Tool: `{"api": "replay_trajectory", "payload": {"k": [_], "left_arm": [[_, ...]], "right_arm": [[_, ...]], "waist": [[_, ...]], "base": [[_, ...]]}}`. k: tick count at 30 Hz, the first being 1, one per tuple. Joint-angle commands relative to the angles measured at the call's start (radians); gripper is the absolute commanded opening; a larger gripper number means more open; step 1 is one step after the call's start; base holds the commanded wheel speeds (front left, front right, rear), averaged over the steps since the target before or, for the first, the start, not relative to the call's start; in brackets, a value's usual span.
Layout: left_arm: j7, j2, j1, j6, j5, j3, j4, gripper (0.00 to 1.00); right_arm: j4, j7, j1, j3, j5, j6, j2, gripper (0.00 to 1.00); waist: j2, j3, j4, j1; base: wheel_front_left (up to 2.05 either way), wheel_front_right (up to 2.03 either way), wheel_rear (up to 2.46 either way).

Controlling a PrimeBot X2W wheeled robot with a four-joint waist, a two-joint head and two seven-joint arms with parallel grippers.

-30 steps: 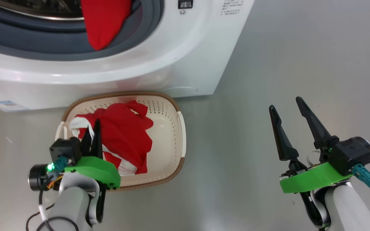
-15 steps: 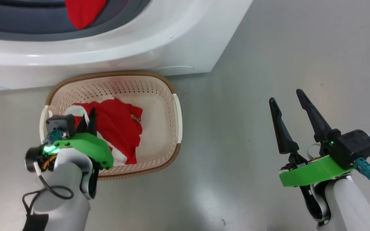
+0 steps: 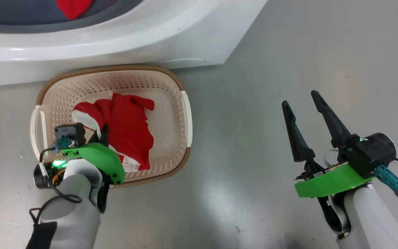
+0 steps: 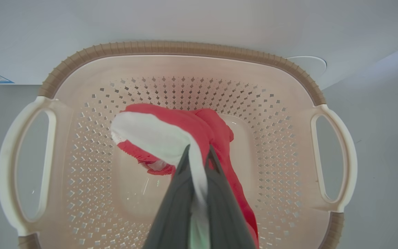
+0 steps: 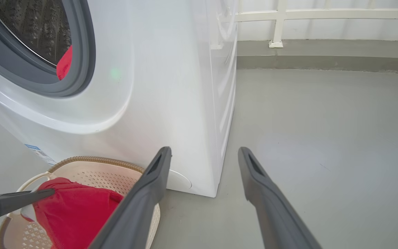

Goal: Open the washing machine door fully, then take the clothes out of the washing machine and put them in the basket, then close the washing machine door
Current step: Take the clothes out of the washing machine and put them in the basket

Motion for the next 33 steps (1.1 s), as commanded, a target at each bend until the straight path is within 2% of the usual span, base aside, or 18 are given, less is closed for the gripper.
{"api": "replay_trajectory", "payload": {"k": [1, 2, 4, 7, 8, 9, 17, 29, 33], "left_arm": [[-0.012, 0.023, -0.002, 0.001, -0.009, 0.022, -0.003, 0.0], [-0.012, 0.022, -0.006, 0.002, -0.008, 0.021, -0.002, 0.0], [-0.012, 0.02, -0.013, 0.002, -0.009, 0.022, -0.003, 0.24], [-0.012, 0.019, -0.022, 0.005, -0.009, 0.028, -0.013, 0.49], [-0.012, 0.019, -0.023, 0.006, -0.006, 0.029, -0.021, 0.87], [-0.012, 0.019, -0.023, 0.007, -0.003, 0.029, -0.027, 1.0], [-0.012, 0.019, 0.024, 0.006, 0.009, 0.051, -0.084, 1.0], [-0.012, 0.019, 0.192, 0.02, 0.066, 0.121, -0.375, 1.0], [-0.012, 0.016, 0.292, 0.024, 0.081, 0.156, -0.515, 1.0]], "right_arm": [[-0.021, -0.008, -0.007, 0.025, 0.008, 0.006, 0.001, 1.0], [-0.021, -0.008, -0.008, 0.025, 0.008, 0.006, 0.001, 1.0], [-0.021, -0.009, -0.011, 0.025, 0.008, 0.006, 0.001, 1.0], [-0.018, -0.009, -0.016, 0.023, 0.009, 0.006, 0.001, 1.0], [-0.016, -0.009, -0.017, 0.022, 0.009, 0.006, 0.001, 1.0], [-0.014, -0.009, -0.018, 0.022, 0.009, 0.006, 0.001, 1.0], [0.003, -0.01, -0.021, 0.03, 0.026, 0.006, 0.001, 1.0], [0.023, -0.01, -0.001, 0.019, 0.022, 0.006, 0.001, 1.0], [0.031, -0.01, 0.02, 0.006, 0.014, 0.006, 0.001, 1.0]], "waist": [[-0.0001, 0.009, -0.006, 0.0], [-0.0001, 0.012, -0.007, 0.0], [-0.0001, 0.018, -0.009, 0.0], [-0.0001, 0.021, -0.01, 0.0], [-0.0001, 0.02, -0.009, 0.0], [-0.0001, 0.018, -0.009, 0.0], [-0.0001, -0.033, -0.009, 0.0], [-0.0001, -0.163, 0.006, 0.0], [-0.0001, -0.239, 0.017, 0.0]], "base": [[0.0, 0.0, 0.0], [0.0, 0.0, 0.0], [0.0, 0.0, 0.0], [0.0, 0.0, 0.0], [0.0, 0.0, 0.0], [0.0, 0.0, 0.0], [0.0, 0.0, 0.0], [0.0, 0.0, 0.0], [0.0, 0.0, 0.0]]}}
